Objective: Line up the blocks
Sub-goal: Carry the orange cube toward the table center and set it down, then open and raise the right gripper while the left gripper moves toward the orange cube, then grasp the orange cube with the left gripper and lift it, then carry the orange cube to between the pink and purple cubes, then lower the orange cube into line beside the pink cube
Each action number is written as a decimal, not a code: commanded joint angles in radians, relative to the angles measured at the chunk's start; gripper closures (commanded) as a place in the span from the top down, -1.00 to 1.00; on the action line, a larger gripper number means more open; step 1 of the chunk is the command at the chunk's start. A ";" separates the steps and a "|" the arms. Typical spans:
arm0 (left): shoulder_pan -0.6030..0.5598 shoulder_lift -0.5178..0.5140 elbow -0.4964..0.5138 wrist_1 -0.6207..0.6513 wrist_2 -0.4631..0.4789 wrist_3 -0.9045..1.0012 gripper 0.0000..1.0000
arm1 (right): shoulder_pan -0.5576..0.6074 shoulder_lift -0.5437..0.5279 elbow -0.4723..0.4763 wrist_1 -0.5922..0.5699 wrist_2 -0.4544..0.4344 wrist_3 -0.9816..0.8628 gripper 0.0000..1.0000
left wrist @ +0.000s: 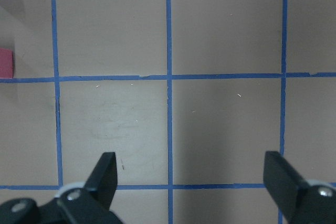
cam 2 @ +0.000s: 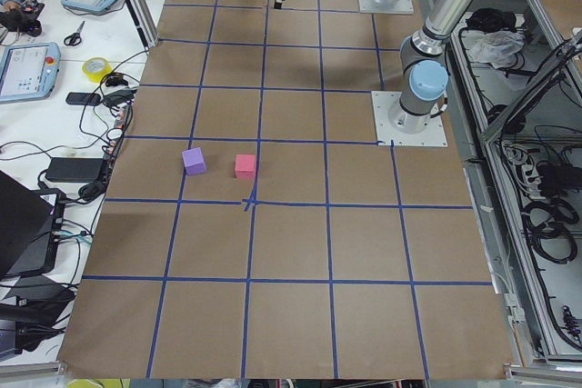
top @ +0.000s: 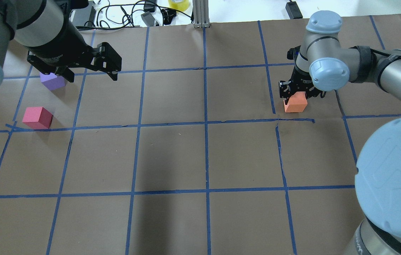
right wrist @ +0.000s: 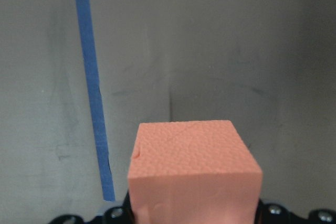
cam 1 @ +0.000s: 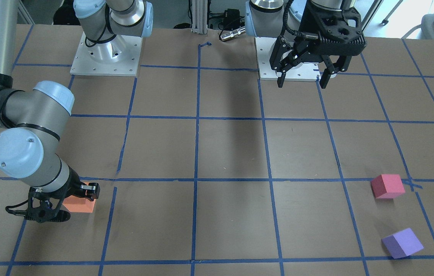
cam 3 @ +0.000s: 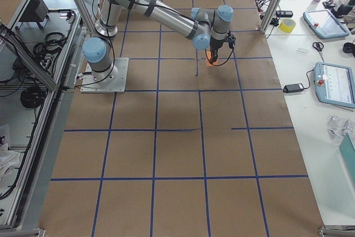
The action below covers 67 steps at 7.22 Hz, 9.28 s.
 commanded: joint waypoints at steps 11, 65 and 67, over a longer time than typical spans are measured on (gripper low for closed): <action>0.041 -0.037 0.003 -0.008 -0.012 0.063 1.00 | 0.485 0.274 -0.320 0.019 0.127 0.554 0.56; 0.532 -0.765 0.176 0.433 0.058 0.499 -1.00 | 0.066 -0.433 -0.044 0.426 0.031 -0.050 1.00; 0.532 -0.767 0.167 0.436 0.040 0.547 -1.00 | 0.066 -0.433 -0.042 0.426 0.032 -0.049 1.00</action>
